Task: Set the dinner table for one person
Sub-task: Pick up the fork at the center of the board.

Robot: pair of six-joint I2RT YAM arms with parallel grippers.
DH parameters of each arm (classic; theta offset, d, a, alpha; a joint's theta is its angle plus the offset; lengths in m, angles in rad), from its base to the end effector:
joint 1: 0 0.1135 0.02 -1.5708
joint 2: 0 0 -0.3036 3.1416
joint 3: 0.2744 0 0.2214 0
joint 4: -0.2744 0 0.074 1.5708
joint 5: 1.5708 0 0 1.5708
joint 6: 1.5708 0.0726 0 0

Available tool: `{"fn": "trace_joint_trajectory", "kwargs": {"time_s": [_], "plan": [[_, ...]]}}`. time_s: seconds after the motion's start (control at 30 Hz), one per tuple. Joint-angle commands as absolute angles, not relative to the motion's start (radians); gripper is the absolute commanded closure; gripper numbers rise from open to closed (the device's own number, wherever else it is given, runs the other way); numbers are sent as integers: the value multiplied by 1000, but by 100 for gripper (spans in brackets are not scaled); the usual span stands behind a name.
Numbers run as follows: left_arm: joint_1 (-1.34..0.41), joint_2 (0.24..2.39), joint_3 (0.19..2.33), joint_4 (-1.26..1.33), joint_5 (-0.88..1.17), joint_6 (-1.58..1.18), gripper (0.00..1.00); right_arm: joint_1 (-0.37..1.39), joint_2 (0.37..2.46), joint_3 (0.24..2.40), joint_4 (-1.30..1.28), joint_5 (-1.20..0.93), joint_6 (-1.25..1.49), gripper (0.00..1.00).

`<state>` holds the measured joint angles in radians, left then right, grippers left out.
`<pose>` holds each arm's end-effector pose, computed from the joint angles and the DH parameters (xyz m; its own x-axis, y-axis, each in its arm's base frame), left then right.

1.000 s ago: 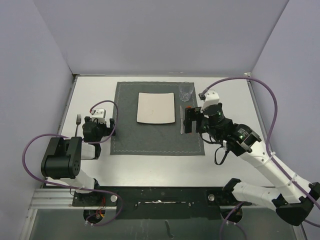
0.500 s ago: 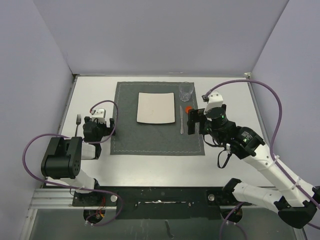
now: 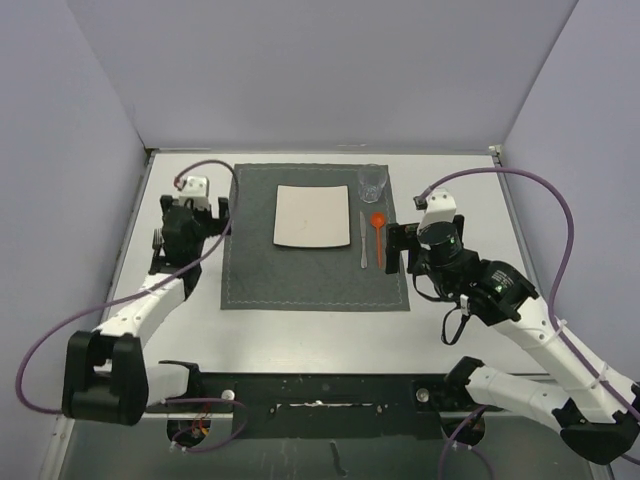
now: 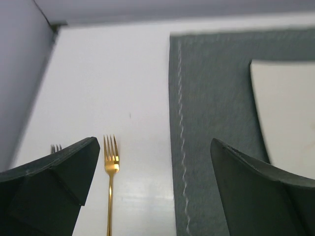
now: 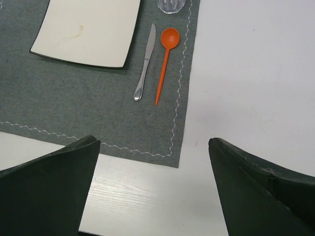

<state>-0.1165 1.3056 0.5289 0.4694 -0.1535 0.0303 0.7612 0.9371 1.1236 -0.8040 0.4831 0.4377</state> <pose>0.2728 -0.0208 0.2558 -0.3012 0.0654 -0.9513 -0.0207 0.9970 0.0751 0.1328 0.0799 0.3766 -0.5224 0.0208 -0.8525 -0.1272 0.9866 0.1020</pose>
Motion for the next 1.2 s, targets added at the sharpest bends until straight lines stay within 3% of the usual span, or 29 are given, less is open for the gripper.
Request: {"fn": "trace_joint_trajectory", "kwargs": {"time_s": [0.0, 0.13, 0.23, 0.43, 0.67, 1.0, 1.17], "plan": [[-140, 1132, 923, 49, -189, -19, 2, 769, 909, 1179, -801, 536, 443, 2], [-147, 1267, 1294, -472, -109, -16, 2, 771, 891, 1178, -807, 522, 465, 2], [-151, 1324, 1417, -672, -76, -35, 2, 770, 881, 1168, -809, 507, 472, 2], [-52, 1344, 1396, -713, -20, -100, 2, 770, 884, 1189, -861, 500, 476, 2], [-25, 1698, 1661, -1046, -92, -143, 2, 770, 853, 1192, -891, 518, 475, 2], [16, 1901, 1853, -1258, -145, -155, 5, 770, 857, 1215, -893, 540, 443, 2], [49, 1918, 1812, -1215, -118, -156, 7, 771, 892, 1216, -885, 527, 430, 2]]}}
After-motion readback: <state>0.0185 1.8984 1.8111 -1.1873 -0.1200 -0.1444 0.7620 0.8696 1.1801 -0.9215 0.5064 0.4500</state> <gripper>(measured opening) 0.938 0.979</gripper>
